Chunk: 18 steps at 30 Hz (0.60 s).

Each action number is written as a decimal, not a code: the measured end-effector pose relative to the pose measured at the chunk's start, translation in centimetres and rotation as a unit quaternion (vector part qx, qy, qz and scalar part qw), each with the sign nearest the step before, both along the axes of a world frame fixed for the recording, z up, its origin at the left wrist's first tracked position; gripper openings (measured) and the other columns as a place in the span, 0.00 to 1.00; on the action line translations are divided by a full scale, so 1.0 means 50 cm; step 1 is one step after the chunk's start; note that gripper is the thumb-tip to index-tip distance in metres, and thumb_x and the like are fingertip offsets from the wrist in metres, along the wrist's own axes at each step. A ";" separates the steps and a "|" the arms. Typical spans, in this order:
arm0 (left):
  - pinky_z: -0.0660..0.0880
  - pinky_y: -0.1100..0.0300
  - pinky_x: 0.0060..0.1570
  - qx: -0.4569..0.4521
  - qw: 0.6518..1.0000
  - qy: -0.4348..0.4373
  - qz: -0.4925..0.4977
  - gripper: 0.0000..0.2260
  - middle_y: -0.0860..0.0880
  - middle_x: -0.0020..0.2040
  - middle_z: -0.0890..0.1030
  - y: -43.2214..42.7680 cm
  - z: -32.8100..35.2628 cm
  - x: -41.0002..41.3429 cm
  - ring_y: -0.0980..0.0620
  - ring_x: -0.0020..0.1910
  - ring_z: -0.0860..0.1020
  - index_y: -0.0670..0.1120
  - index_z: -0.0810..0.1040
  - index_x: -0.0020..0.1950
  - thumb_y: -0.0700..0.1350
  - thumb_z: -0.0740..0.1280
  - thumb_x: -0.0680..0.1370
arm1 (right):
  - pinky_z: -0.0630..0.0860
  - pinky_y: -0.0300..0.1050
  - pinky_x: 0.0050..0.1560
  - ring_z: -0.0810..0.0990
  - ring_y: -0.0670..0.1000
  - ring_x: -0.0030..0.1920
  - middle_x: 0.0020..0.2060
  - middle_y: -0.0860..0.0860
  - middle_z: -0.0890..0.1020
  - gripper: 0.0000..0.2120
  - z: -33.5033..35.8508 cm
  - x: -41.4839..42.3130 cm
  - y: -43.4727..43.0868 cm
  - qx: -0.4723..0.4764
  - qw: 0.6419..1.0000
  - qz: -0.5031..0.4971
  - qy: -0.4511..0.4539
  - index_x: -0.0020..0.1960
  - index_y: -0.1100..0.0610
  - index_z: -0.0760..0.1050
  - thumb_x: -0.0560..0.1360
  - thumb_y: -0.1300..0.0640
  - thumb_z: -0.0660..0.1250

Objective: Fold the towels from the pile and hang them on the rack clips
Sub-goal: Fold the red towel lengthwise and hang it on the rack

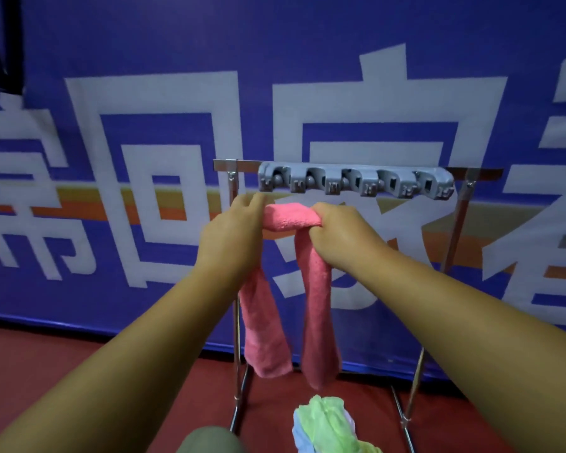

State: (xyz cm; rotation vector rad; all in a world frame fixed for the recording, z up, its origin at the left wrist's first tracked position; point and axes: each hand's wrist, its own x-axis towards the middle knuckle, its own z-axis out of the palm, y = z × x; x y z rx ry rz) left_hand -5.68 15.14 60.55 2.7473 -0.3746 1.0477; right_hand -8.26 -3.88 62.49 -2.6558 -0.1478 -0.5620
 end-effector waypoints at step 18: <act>0.71 0.47 0.38 -0.048 0.998 -0.034 0.016 0.08 0.46 0.48 0.72 0.046 0.134 0.193 0.39 0.41 0.76 0.45 0.71 0.53 0.32 0.63 0.79 | 0.70 0.49 0.39 0.77 0.58 0.42 0.39 0.50 0.71 0.04 0.162 0.184 0.087 -0.184 0.978 -0.035 -0.097 0.55 0.55 0.77 0.82 0.61 0.67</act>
